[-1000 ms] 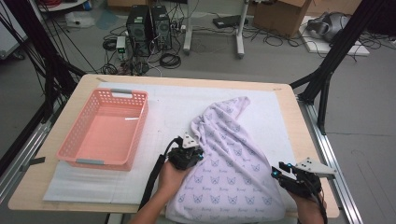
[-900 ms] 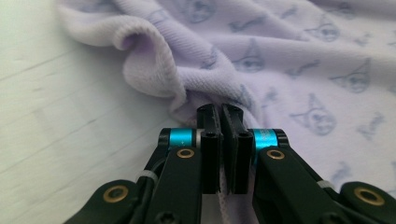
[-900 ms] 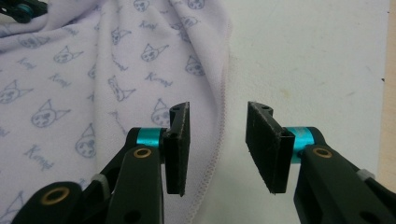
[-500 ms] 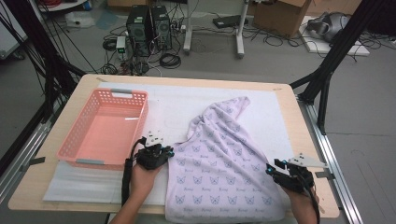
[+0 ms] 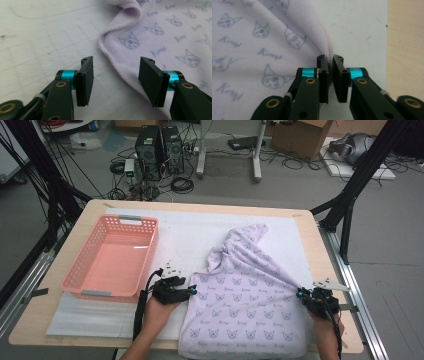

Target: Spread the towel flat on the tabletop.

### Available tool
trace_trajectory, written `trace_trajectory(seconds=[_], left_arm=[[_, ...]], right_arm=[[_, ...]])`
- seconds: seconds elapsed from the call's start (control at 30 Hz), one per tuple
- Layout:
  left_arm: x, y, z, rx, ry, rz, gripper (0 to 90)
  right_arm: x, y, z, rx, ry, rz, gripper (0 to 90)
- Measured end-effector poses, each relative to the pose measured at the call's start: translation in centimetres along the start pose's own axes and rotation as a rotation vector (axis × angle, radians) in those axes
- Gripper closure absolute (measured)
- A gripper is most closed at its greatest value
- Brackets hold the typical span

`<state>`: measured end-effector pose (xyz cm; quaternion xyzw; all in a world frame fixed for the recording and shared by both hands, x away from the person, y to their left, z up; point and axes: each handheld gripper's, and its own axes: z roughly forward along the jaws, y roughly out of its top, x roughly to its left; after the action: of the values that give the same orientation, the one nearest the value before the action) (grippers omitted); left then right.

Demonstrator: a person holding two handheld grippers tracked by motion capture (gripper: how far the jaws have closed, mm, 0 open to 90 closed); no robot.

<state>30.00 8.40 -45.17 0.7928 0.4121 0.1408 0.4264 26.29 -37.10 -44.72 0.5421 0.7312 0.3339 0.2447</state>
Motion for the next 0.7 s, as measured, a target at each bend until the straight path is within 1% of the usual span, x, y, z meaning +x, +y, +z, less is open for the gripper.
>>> trace_trajectory(seconds=[0.03,0.07,0.1,0.13,0.17,0.2,0.23,0.3,0.37,0.4,0.47,0.5,0.53,0.57,0.6,0.67,0.7], left_arm=[[-0.3,0.0,0.0,0.008,0.016,0.044,64.4],[-0.4,0.0,0.0,0.012,-0.012,0.050,83.0],[-0.4,0.1,0.0,0.015,-0.008,0.030,87.7],[-0.2,0.1,-0.1,0.011,0.011,0.019,88.1],[0.0,0.1,-0.3,0.003,0.051,0.013,88.4],[0.5,0.0,-0.7,-0.013,0.065,-0.005,88.4],[0.9,-0.1,-1.0,-0.020,0.075,-0.021,88.5],[1.3,-0.3,-1.6,-0.031,0.079,-0.030,88.5],[1.5,-0.4,-2.1,-0.041,0.099,-0.031,88.5],[1.6,-0.5,-2.3,-0.044,0.099,-0.041,88.5],[1.7,-0.8,-2.6,-0.048,0.097,-0.047,88.3],[1.5,-1.1,-2.6,-0.057,0.075,-0.051,87.6],[1.3,-1.3,-2.6,-0.058,0.050,-0.055,83.5],[1.1,-1.5,-2.6,-0.051,0.030,-0.067,72.1],[1.0,-1.6,-2.7,-0.051,0.007,-0.076,64.7],[0.8,-1.9,-3.0,-0.053,-0.032,-0.091,53.6],[0.7,-2.0,-3.2,-0.054,-0.053,-0.098,51.7]], right_arm=[[0.1,-0.1,-0.1,-0.007,0.025,-0.005,71.6],[0.1,-0.2,-0.3,-0.018,0.047,-0.007,67.9],[0.1,-0.3,-0.5,-0.029,0.074,0.010,64.1],[0.1,-0.4,-0.6,-0.042,0.102,0.027,61.8],[0.1,-0.5,-0.8,-0.047,0.112,0.034,61.4],[0.1,-0.6,-1.0,-0.051,0.118,0.036,59.9],[0.1,-0.6,-1.1,-0.055,0.132,0.033,59.1],[0.3,-0.7,-1.4,-0.055,0.150,0.027,58.2],[0.5,-0.9,-1.6,-0.052,0.166,0.014,57.9],[0.5,-0.9,-1.6,-0.049,0.162,0.009,57.5],[0.6,-1.0,-1.7,-0.046,0.164,0.010,56.9],[0.6,-1.0,-1.7,-0.044,0.173,0.011,56.6],[0.7,-1.1,-1.7,-0.042,0.177,0.010,56.5],[0.8,-1.2,-1.7,-0.037,0.175,0.001,56.5],[0.9,-1.2,-1.7,-0.035,0.178,-0.002,56.5],[1.0,-1.3,-1.9,-0.032,0.182,-0.008,56.5],[1.0,-1.4,-2.1,-0.034,0.188,-0.009,56.6]])
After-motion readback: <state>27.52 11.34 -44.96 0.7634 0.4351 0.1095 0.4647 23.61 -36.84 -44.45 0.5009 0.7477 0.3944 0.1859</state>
